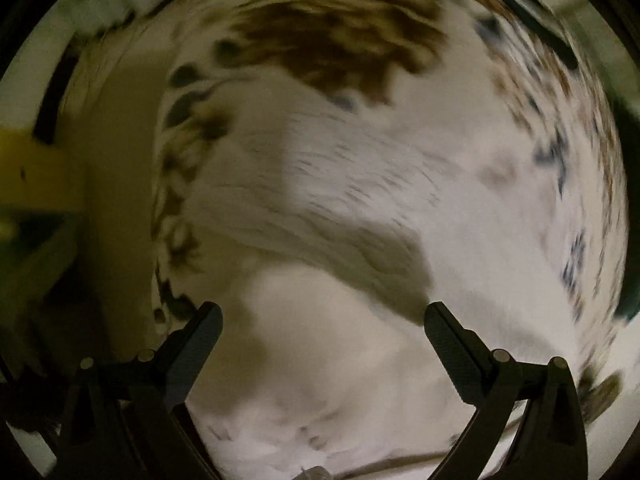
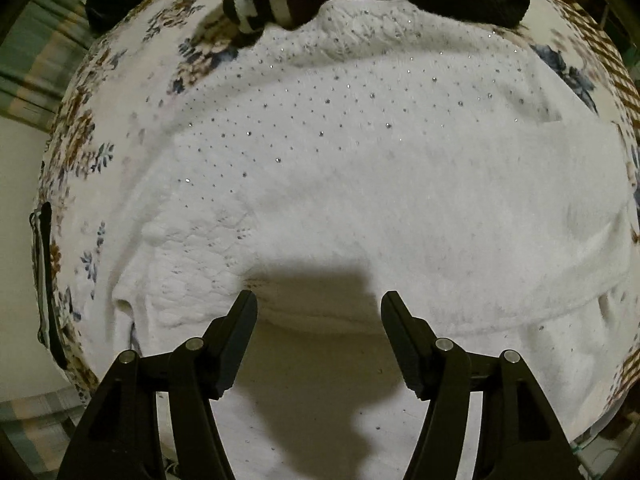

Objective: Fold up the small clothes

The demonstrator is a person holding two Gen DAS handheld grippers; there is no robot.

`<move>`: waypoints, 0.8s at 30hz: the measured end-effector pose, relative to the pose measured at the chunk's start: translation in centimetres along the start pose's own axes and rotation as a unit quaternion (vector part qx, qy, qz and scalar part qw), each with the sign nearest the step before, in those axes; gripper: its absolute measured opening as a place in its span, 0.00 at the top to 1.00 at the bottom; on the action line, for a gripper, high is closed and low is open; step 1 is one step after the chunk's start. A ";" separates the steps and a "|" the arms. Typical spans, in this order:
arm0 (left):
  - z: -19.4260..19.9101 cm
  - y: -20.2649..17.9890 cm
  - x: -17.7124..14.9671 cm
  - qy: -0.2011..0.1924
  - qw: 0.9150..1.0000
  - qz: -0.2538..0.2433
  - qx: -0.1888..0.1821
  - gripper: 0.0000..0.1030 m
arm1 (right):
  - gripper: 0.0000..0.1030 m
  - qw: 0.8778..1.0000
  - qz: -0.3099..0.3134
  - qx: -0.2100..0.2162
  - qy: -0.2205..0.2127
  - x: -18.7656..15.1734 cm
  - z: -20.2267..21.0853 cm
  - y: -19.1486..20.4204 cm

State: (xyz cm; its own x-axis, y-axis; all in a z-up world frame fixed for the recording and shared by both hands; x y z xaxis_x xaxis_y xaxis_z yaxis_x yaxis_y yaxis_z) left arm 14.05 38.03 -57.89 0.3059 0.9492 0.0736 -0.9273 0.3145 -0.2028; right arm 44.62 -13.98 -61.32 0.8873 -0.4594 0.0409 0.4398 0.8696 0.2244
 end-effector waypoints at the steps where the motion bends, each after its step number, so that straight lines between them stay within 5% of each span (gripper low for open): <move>1: -0.1 1.0 0.2 -0.008 1.000 0.019 -0.003 0.00 | 0.35 1.000 0.000 0.000 0.001 -0.1 -0.2 0.2; 6: -0.8 4.3 1.7 -0.035 0.994 0.101 -0.030 0.01 | 0.35 1.000 0.016 -0.004 0.003 -0.5 -0.7 1.4; 9: -1.0 5.0 3.4 -0.073 0.991 0.111 -0.008 0.09 | 0.35 0.999 0.029 -0.015 -0.004 -0.7 -1.2 2.7; 11: -0.9 4.6 4.4 -0.103 0.989 0.101 0.009 0.25 | 0.35 0.999 0.030 -0.021 -0.009 -0.7 -1.5 3.1; 13: -0.4 4.1 5.9 -0.126 0.988 0.081 0.021 0.77 | 0.35 0.999 0.027 -0.027 -0.014 -0.6 -1.5 3.1; 15: 0.4 3.6 7.6 -0.143 0.988 0.065 0.015 0.92 | 0.35 0.999 0.023 -0.026 -0.017 -0.6 -1.4 3.1; 20: 4.2 0.5 11.1 -0.195 0.981 -0.008 0.022 0.93 | 0.35 0.999 0.029 -0.025 -0.028 -0.6 -1.0 2.6; 24: 9.3 -6.0 10.8 -0.247 0.962 -0.111 0.017 0.93 | 0.35 0.999 0.029 -0.023 -0.031 -0.3 -0.4 1.3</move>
State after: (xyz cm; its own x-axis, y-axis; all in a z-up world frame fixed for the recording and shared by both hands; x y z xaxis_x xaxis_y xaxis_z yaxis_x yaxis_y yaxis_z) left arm 20.86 46.32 -46.78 0.3644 0.7371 0.5691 -0.8603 0.5004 -0.0973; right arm 45.04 -12.63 -61.44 0.9014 -0.4178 0.1133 0.3958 0.9015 0.1752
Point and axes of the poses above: each gripper's, at about its wrist camera, not at the fingertips, and z roughly against the way its jaws point, y to its left, x to its top, the point moved 2 cm from there along -z, roughly the way its jaws point, and after that the axes turned 11 degrees about -z, right-handed, at the moved point
